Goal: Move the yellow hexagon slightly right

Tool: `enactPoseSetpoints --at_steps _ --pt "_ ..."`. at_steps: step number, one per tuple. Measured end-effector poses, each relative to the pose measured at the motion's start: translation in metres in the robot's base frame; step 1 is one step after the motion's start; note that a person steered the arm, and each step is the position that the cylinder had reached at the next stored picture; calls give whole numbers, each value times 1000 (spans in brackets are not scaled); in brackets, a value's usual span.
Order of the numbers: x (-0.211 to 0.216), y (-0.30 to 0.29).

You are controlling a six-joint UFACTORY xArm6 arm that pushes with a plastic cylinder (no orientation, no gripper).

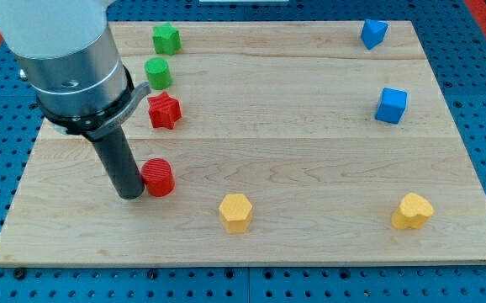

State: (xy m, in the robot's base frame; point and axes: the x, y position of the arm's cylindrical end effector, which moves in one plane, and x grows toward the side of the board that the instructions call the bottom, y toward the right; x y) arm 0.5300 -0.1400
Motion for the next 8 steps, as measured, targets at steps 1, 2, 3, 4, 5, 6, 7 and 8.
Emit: enactPoseSetpoints --at_steps 1,2,3,4,5,6,7,8 --pt "0 0" --pt "34 8" --pt "50 19" --pt "50 22" --pt "50 70" --pt "50 96" --pt "49 96" --pt "44 114"
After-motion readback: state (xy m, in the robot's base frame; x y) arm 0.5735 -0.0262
